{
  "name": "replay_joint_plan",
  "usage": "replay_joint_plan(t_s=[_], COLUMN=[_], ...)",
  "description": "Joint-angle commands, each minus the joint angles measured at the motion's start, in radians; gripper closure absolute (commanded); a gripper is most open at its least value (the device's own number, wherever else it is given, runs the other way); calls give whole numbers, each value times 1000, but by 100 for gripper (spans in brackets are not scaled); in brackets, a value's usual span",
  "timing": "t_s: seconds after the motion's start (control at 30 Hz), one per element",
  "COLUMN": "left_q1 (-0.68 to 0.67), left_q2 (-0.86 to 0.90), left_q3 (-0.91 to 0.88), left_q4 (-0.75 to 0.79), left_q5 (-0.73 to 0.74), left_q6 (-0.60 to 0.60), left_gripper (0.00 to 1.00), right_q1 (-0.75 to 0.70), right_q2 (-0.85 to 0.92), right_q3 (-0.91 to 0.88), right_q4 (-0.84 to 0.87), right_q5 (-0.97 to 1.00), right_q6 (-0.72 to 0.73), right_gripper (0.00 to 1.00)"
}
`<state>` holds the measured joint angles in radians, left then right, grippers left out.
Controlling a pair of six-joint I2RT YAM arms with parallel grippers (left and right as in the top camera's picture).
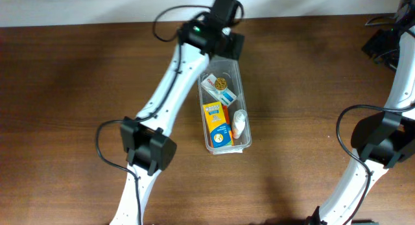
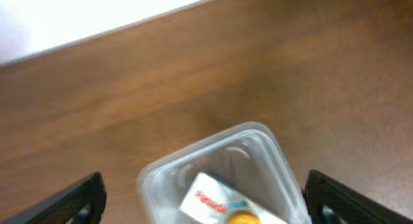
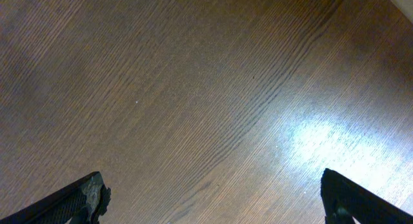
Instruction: Pack container
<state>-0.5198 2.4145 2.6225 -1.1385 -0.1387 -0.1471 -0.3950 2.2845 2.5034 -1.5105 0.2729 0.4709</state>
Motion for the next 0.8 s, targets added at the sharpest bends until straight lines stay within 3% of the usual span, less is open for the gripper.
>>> replay_joint_plan(t_s=[0.0,0.17,0.47,0.77], left_q1=[53,105,163,166], left_q2=[-6,-6,-6,-35], left_q3=[147,288,483,489], left_q4=[-70,-218,-546,-549], left_q5=[-35,-115,-117,-68], left_q6=[6,6,5,6], left_gripper=[1,1,1,1], right_q1=[1,1,1,1], right_q2=[-4,-4,-4,-4], right_q3=[0,0,0,0], right_q4=[1,1,1,1], right_q5=[20,20,20,20], right_q6=[5,4,5,5], right_gripper=[2,2,2,2])
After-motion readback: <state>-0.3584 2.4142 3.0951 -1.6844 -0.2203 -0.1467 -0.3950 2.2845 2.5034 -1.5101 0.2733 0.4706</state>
